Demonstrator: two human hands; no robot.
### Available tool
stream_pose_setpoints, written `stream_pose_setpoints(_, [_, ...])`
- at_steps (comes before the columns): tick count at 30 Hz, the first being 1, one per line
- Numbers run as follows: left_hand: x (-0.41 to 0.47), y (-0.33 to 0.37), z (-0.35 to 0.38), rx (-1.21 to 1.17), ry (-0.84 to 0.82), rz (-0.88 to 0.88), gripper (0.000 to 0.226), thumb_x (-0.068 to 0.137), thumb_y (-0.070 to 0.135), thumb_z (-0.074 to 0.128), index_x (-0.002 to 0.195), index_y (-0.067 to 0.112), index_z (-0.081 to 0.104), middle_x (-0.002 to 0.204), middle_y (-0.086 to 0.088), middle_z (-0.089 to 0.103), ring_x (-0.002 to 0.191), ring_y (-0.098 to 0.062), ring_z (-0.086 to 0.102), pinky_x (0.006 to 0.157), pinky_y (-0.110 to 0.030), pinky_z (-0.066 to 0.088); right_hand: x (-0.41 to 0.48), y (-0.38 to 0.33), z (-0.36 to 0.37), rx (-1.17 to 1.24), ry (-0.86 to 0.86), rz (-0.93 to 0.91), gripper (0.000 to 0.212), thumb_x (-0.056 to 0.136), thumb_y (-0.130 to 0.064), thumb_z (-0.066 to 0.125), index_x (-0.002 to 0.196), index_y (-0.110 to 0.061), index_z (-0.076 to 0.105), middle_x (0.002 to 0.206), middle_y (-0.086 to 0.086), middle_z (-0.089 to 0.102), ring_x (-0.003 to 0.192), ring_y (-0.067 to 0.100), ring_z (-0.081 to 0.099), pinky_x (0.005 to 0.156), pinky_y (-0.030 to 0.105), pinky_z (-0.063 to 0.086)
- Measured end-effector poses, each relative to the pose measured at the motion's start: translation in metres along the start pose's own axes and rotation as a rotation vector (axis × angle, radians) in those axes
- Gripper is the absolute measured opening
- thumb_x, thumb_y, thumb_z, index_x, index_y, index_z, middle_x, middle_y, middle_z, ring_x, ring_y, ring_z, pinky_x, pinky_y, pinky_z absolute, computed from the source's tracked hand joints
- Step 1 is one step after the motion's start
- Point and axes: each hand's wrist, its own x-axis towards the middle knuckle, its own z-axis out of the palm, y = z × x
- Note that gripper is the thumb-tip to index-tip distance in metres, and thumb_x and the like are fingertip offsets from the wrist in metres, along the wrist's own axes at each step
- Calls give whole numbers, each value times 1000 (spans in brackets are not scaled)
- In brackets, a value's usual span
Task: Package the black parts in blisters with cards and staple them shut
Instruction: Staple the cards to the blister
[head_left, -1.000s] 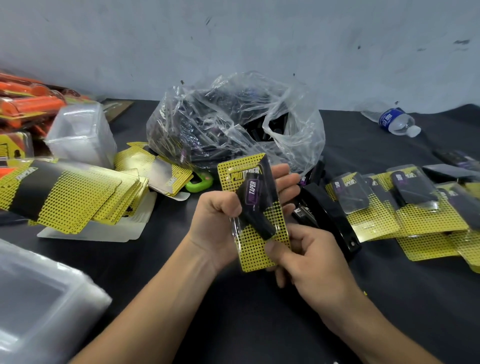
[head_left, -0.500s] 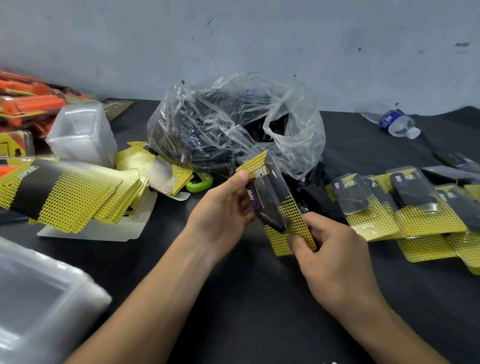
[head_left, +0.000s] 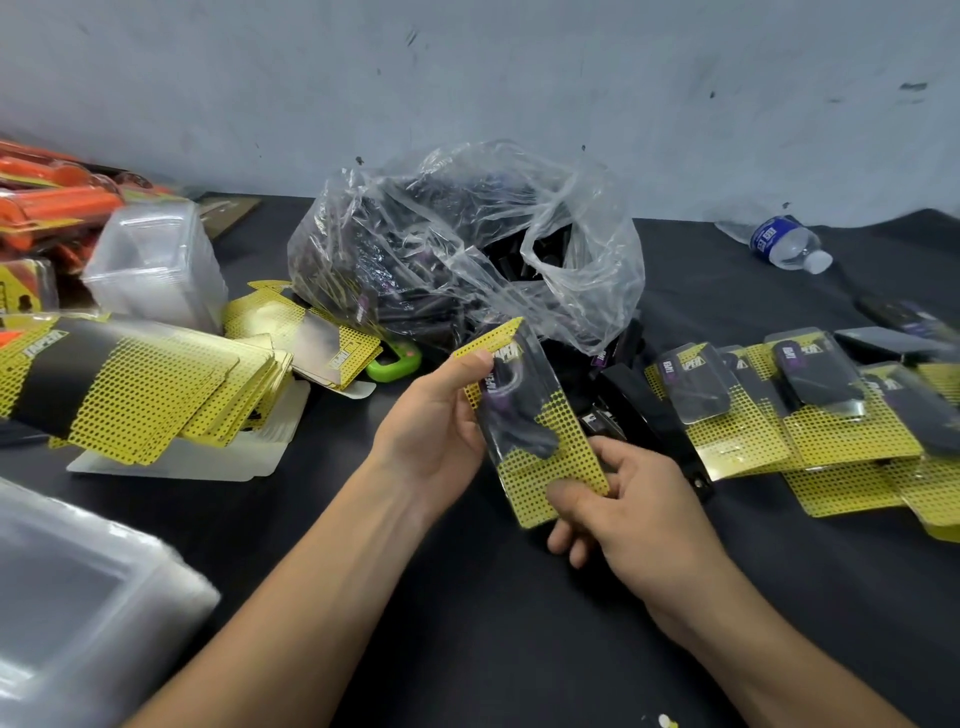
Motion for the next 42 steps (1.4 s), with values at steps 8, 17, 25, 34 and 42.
stream_pose_setpoints(8, [3,-13,8,124,93,-43,34,103,12,52,133,-2,61,112,-19,70,90,-29,72,78,-41,65,-3,-4,-2,-127,6,-81,32,95,-8,70,116,-32,62,70,1,76,54,18,70,53,26,56])
stream_pose_setpoints(17, [14,7,-13,75,244,62,30,99,5,60,128,-2,63,125,-22,71,118,-37,68,101,-54,56,4,-22,-43,-938,573,-326,29,100,-44,55,111,-21,68,99,-3,69,92,23,58,80,39,44])
stream_pose_setpoints(25, [21,12,-24,37,356,147,31,99,6,63,129,-3,61,128,-21,70,104,-29,71,107,-56,51,-3,-18,-24,-898,224,-266,35,83,-35,78,102,-35,48,96,-22,52,87,4,45,73,15,33])
stream_pose_setpoints(34, [25,17,-30,-39,384,242,26,100,6,62,125,2,63,110,-13,76,93,-25,77,74,-41,64,5,-10,-1,-971,222,-71,101,75,-71,73,155,-32,25,120,-9,59,115,18,53,97,35,44])
stream_pose_setpoints(42, [24,22,-27,-155,288,262,13,104,7,55,109,2,65,94,-9,78,83,-19,77,82,-41,64,-7,-15,-2,-353,105,-84,54,51,-61,75,102,-47,64,93,-36,70,89,-12,66,68,8,47])
